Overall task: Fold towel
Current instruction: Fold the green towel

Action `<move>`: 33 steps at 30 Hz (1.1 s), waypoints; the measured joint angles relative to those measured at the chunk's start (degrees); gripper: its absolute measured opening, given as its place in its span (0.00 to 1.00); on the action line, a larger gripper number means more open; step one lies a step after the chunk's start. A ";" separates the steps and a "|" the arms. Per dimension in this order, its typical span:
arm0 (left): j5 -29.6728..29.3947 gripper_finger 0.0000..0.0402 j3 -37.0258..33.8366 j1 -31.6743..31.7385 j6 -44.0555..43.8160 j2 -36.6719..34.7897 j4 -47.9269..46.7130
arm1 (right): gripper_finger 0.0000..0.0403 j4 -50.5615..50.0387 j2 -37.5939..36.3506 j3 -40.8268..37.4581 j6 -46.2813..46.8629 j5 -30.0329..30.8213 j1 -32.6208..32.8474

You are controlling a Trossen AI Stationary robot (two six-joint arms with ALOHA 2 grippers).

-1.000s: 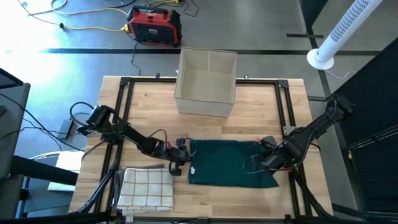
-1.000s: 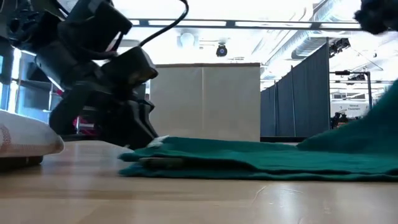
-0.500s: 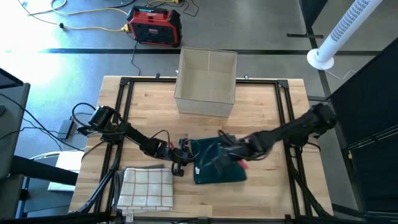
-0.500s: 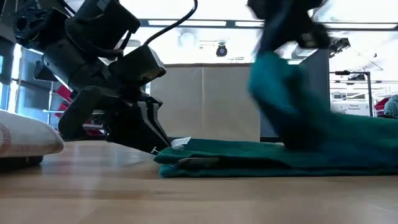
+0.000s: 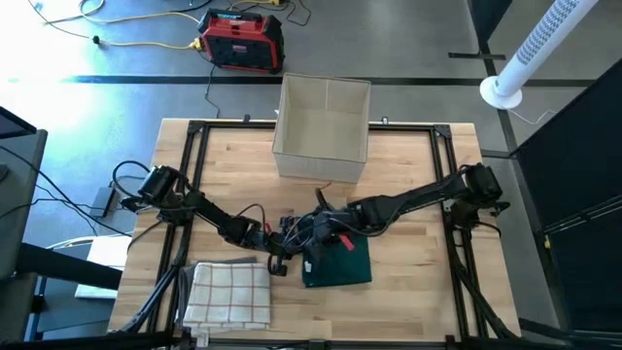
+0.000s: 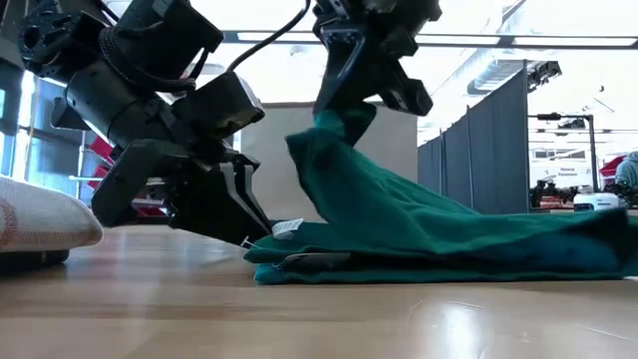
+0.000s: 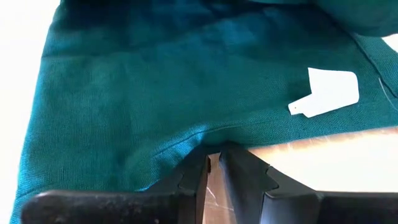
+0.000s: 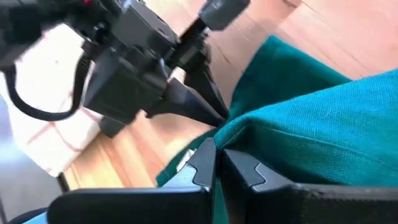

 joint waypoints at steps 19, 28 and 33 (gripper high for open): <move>-0.77 0.12 -0.02 -0.17 2.01 -0.07 -0.24 | 0.48 2.25 -0.56 0.00 -3.51 -4.92 0.19; -4.43 0.12 -0.11 -2.75 -1.02 -11.86 -14.11 | 0.50 -1.58 -5.30 0.79 -2.58 0.01 5.16; -5.74 0.12 -0.28 -5.35 -6.64 -20.42 -22.92 | 0.47 -10.03 -6.40 0.81 1.23 4.67 11.58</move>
